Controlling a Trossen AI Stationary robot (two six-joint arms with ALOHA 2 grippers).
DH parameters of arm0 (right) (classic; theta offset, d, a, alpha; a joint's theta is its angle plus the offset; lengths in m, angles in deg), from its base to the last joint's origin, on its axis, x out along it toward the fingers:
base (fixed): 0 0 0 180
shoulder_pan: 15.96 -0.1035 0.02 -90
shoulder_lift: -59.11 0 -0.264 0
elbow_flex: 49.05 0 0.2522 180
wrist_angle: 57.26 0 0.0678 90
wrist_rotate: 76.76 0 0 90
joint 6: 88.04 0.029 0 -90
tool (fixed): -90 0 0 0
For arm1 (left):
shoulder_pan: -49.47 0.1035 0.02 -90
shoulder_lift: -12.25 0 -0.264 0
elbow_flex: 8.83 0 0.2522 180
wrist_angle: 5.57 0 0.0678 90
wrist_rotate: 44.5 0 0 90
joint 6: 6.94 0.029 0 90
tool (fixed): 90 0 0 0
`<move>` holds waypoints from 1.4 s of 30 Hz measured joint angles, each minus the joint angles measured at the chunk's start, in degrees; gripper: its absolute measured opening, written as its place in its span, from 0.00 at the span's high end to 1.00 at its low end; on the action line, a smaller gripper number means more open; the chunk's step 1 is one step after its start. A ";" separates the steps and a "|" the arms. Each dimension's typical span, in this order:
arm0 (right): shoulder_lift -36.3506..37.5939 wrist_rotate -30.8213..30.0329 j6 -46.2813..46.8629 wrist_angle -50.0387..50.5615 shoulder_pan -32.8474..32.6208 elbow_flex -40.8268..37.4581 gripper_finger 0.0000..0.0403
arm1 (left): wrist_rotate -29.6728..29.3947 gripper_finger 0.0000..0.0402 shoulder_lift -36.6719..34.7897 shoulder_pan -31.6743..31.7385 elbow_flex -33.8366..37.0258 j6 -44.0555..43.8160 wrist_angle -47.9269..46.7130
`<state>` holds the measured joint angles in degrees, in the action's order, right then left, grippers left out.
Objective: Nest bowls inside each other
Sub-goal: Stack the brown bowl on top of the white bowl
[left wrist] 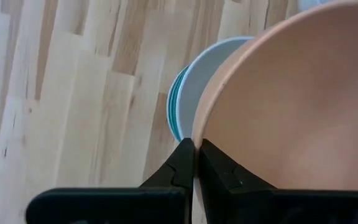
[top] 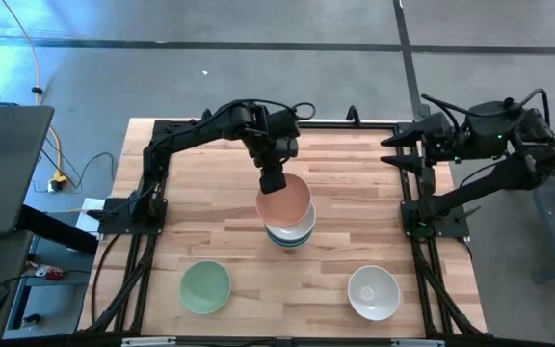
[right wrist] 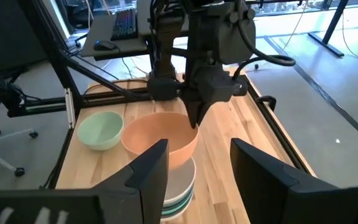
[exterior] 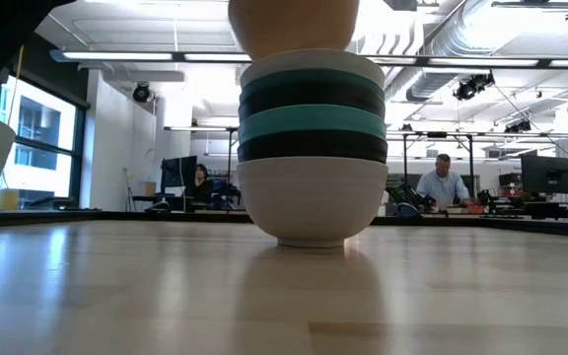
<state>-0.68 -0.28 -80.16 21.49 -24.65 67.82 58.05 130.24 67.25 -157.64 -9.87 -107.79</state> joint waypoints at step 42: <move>9.66 0.63 3.90 -11.72 0.00 -16.29 0.59 | -1.81 1.00 5.34 -2.47 0.04 -1.87 0.86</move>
<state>8.97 0.36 -76.25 9.77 -24.65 51.52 56.24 135.58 64.78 -157.59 -11.74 -106.93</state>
